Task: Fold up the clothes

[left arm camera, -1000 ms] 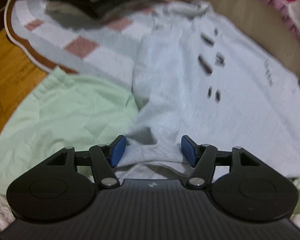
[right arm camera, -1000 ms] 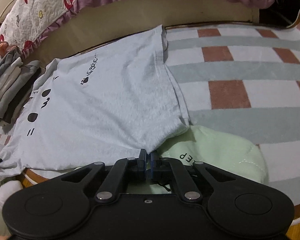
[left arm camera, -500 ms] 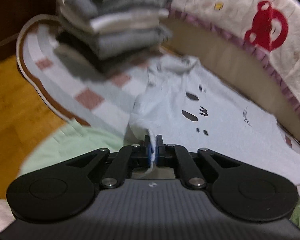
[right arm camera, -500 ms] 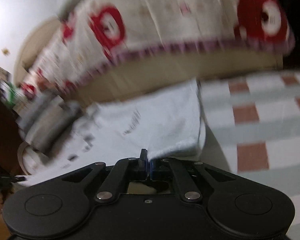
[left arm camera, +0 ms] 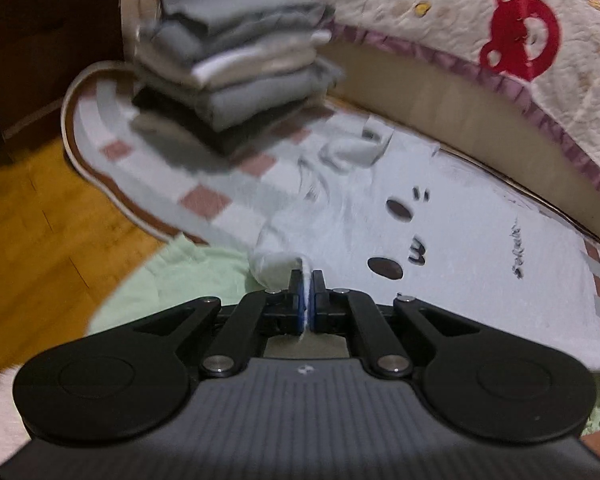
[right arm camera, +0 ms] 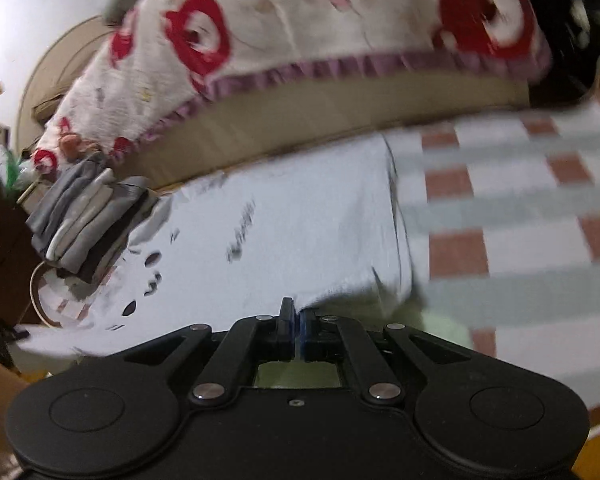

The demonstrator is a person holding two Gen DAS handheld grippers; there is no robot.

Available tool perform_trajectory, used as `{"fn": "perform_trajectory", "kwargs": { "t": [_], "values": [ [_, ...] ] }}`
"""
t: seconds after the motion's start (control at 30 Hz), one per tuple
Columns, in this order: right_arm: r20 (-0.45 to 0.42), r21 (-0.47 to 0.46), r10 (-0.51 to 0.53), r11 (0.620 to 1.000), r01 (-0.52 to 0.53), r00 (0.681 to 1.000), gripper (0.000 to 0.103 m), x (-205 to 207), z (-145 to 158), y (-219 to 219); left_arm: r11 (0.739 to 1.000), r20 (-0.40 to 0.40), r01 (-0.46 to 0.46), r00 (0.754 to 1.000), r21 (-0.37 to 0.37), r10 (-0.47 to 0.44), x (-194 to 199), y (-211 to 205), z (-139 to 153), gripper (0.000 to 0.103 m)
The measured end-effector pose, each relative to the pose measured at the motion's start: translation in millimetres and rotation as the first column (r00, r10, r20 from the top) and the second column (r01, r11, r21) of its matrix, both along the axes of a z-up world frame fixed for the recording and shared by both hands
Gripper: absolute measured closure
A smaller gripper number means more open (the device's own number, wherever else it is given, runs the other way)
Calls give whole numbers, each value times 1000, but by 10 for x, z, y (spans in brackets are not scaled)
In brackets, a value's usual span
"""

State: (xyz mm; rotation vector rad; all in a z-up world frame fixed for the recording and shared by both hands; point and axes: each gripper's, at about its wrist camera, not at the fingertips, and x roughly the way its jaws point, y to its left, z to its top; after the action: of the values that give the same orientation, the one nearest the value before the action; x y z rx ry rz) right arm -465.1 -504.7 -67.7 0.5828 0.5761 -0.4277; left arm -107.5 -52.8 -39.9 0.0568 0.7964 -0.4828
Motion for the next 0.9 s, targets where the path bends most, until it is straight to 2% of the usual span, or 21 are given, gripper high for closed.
{"fn": "perform_trajectory", "kwargs": {
  "t": [0.03,0.1,0.2,0.27,0.3,0.37,0.43,0.53,0.6,0.63,0.67,0.73,0.83,0.87,0.9],
  "values": [
    [-32,-31,-6,999,5,999,100,9,4,23,1000,-16,3,1000,13,-3,-7,-3,-35,101],
    [-143,-57,-28,998,21,989,100,61,-210,63,999,-87,-7,996,53,12,47,-16,-251,101],
    [-215,7,-20,1000,21,976,100,91,-479,87,993,-141,-30,989,116,46,105,-29,-483,101],
    [-253,33,12,999,-4,967,99,96,-515,101,993,-169,-36,984,114,55,126,-12,-486,98],
    [-253,25,8,1000,-2,967,97,96,-459,84,994,-166,-38,985,107,55,120,1,-452,98],
    [-247,10,0,1000,2,969,75,99,-342,51,994,-149,-37,987,101,52,103,17,-386,98],
    [-189,-10,13,1000,-16,982,58,131,-156,34,996,-150,-38,987,86,51,87,51,-347,98],
    [-86,-40,114,992,-117,990,55,325,126,66,999,-180,-36,983,39,43,71,125,-343,95],
    [-33,-61,219,973,-221,975,55,588,216,128,999,-201,-35,979,11,36,55,173,-362,89],
    [-11,-56,286,956,-286,958,55,774,234,171,1000,-216,-28,976,4,28,45,188,-374,78],
    [8,-41,357,934,-356,934,55,973,230,233,1000,-231,-10,973,6,11,29,189,-391,61],
    [27,-2,507,862,-507,862,55,1424,184,444,998,-253,61,966,28,-52,-29,151,-440,46],
    [37,26,695,717,-696,718,55,2090,95,829,989,-250,140,960,40,-126,-45,60,-533,48],
    [23,25,737,675,-738,675,55,2277,60,980,987,-244,158,959,36,-145,-3,32,-560,70],
    [18,30,780,625,-780,625,55,2462,25,1122,985,-235,172,959,28,-161,66,6,-582,87]
  ]
}}
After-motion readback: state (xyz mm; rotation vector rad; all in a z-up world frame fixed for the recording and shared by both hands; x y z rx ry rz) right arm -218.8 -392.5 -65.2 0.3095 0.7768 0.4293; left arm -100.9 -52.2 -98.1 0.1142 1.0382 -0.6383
